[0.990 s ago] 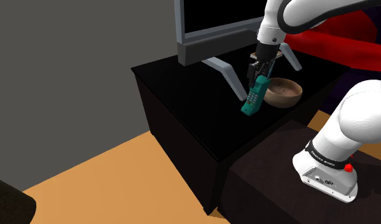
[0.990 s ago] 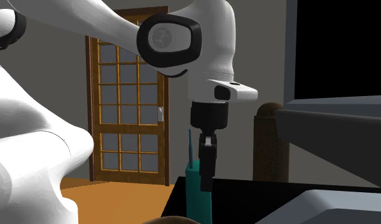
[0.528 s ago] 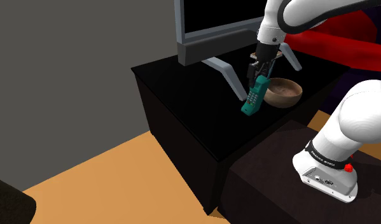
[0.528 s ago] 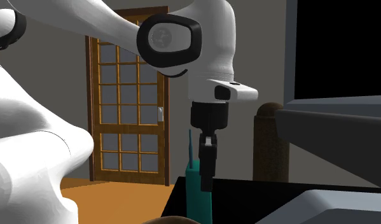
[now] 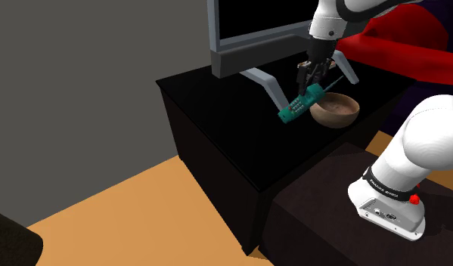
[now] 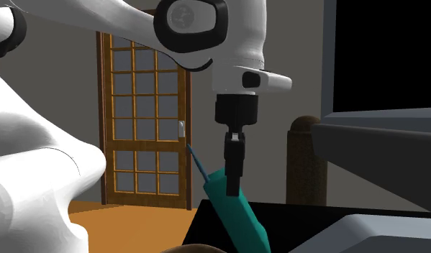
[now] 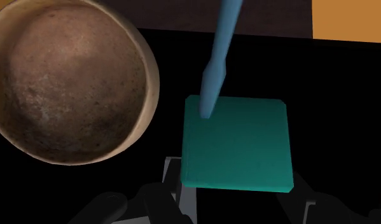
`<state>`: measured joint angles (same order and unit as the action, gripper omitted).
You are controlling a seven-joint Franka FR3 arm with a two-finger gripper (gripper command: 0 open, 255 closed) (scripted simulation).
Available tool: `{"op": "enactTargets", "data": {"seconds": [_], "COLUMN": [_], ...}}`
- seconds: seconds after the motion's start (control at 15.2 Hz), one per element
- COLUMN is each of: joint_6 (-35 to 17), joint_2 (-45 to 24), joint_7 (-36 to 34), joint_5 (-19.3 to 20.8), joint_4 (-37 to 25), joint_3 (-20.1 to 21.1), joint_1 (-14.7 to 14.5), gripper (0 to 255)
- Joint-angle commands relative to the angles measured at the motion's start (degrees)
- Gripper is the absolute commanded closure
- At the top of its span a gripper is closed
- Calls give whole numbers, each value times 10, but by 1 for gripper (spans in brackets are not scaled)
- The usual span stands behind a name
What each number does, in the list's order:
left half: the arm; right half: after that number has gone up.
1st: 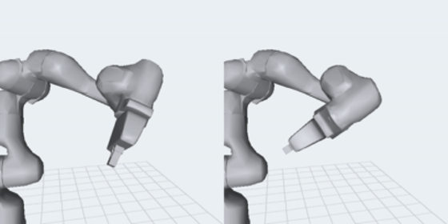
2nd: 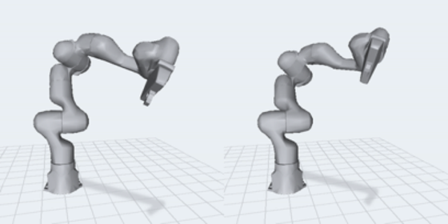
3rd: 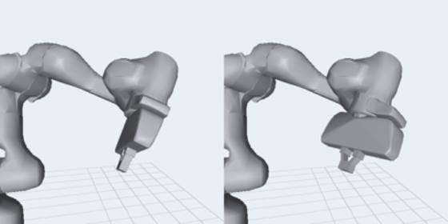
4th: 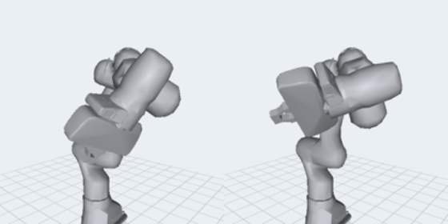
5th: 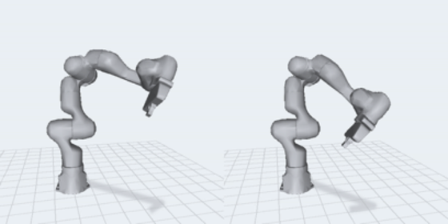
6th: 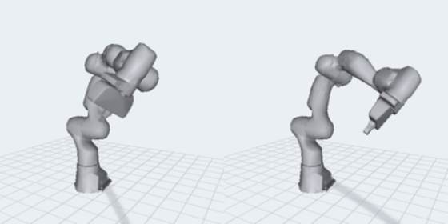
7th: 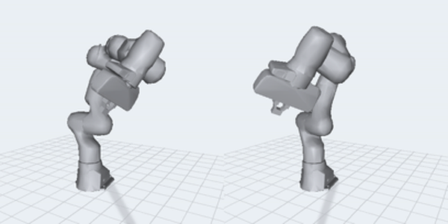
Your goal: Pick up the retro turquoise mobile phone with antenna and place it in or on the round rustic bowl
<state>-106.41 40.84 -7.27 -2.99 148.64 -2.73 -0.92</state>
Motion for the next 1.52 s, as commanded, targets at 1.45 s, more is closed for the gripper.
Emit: {"op": "enactTargets", "data": {"seconds": [1.45], "joint_6": [181], "joint_2": [-15], "joint_7": [-12], "joint_5": [0], "joint_4": [-197], "joint_3": [1], "joint_1": [-2], "gripper": [255]}}
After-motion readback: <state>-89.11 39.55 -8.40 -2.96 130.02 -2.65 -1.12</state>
